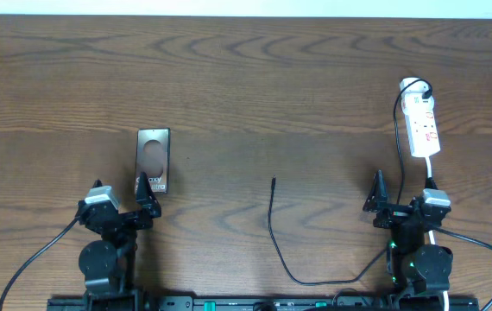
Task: Plug charger to phone and switch on socket
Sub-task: 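Move the left gripper over the Galaxy phone and lower it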
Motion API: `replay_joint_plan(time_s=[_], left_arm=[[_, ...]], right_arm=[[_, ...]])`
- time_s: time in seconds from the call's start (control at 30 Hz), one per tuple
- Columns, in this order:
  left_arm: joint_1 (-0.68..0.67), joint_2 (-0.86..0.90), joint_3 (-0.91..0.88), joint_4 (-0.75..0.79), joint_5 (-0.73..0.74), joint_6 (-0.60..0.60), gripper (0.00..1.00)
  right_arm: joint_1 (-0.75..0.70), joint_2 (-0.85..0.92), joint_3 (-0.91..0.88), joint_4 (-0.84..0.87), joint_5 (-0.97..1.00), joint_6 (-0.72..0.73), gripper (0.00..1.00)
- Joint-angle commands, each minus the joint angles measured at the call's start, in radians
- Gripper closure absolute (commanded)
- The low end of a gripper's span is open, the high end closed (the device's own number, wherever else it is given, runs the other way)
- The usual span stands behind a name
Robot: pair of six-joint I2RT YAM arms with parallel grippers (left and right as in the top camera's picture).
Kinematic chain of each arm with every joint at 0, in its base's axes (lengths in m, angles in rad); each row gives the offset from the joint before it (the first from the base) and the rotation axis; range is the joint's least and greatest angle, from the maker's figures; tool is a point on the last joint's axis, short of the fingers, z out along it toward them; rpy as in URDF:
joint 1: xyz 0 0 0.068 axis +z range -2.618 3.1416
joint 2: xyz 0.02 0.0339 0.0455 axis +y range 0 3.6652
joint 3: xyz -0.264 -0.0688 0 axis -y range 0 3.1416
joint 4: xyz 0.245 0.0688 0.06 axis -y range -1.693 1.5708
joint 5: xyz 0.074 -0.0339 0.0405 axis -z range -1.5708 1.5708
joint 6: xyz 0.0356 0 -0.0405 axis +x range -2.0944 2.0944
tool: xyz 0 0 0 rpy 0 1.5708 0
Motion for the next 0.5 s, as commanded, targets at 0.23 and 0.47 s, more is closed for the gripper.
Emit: replay_joint_plan(time_s=[0.23,0.47], left_arm=[[0.004,0.544,0.526,-0.136,0.115,0.077,0.09],[0.004,0.968,0.967,-0.375,0.16,0.127,0.08]], right_arm=[[0.006,-0.005,-0.001,-0.005,-0.006,-0.015,0.01],[0.006,-0.005,-0.001,-0.005,-0.006,-0.015,0.01]])
